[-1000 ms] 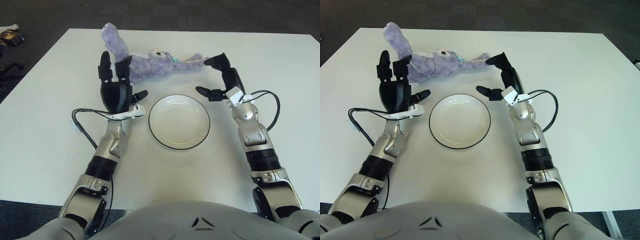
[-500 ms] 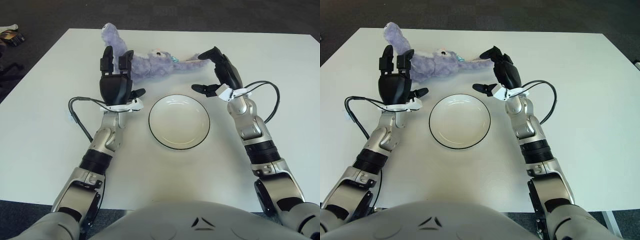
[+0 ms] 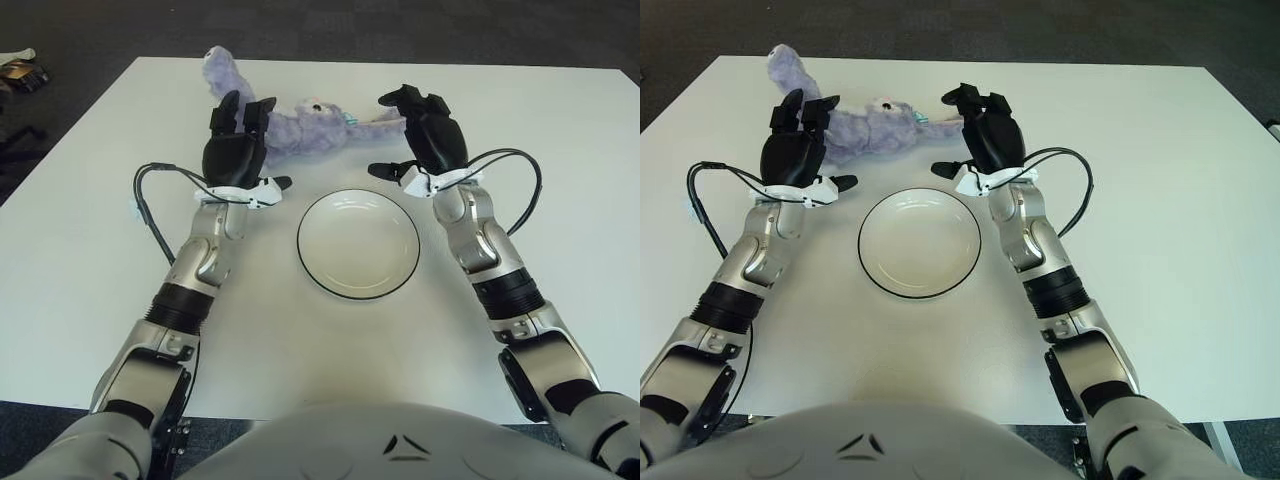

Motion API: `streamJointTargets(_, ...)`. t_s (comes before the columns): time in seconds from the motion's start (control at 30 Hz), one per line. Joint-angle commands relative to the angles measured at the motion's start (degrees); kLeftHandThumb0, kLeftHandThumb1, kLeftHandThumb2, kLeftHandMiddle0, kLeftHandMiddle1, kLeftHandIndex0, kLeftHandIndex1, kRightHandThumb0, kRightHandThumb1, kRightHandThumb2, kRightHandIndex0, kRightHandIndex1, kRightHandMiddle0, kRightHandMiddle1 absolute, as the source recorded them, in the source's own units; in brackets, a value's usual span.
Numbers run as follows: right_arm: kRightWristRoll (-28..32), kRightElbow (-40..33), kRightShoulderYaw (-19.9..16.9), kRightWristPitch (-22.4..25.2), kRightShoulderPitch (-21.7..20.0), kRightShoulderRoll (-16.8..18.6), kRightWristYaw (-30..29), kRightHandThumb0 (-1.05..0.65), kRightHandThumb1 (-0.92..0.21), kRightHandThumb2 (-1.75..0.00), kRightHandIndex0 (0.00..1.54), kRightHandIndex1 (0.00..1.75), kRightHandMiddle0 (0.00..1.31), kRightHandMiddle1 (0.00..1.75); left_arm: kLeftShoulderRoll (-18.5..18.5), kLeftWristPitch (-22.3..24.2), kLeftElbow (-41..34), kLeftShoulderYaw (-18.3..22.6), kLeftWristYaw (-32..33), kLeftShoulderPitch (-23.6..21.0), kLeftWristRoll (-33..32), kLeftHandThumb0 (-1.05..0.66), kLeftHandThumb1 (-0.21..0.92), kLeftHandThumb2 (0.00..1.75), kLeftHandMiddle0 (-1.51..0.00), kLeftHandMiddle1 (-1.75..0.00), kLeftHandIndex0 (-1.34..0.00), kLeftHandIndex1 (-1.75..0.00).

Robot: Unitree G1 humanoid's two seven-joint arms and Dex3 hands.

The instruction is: Put the doll into the plate.

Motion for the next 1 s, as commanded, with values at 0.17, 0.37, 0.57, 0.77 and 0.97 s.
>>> streamJointTargets(0.17,-1.4,1.1,1.4,1.1,-2.5,0.3,0.3,-0.69,-0.45,-0.79,0.15,0.58,0.0,0.84,1.5,-0.6,2.7,-0.2,-0.6,-3.3,0.1,-0.55,0.21,0.96,0.0,-0.28,0.0,-0.61)
streamJointTargets(0.37,-1.7,3.6,2.3,0.0,-4.5,0.2,-0.2,-0.66,-0.41,-0.82,0.14,0.69,0.0,0.83,1.2,-0.4,4.3,-0.5,-1.8,-5.5,-0.6,-0.47,0.18,1.0,0.0,-0.37,0.0,-0.59)
streamJointTargets(0.57,-1.0,6.6,2.7,-1.3,-6.6,0.0,0.1,-0.67,-0.41,-0.83,0.11,0.77,0.0,0.83,1.7,-0.1,5.4,-1.2,-3.1,-7.3,0.0,-0.47,0.18,1.01,0.0,-0.42,0.0,-0.57)
streamJointTargets(0.77,-0.9,8.8,2.9,-2.1,-8.0,0.0,-0.3,-0.71,-0.45,-0.8,0.09,0.75,0.0,0.84,2.0,0.2,7.3,-2.0,-4.0,-9.7,1.2,-0.47,0.19,1.0,0.0,-0.43,0.0,-0.56)
streamJointTargets(0.97,0.3,9.6,2.5,-2.7,-8.3,0.3,0.0,-0.74,-0.47,-0.77,0.09,0.72,0.0,0.83,2.0,1.2,9.7,-3.3,-4.1,-12.1,2.7,-0.41,0.16,1.03,0.0,-0.46,0.0,-0.56)
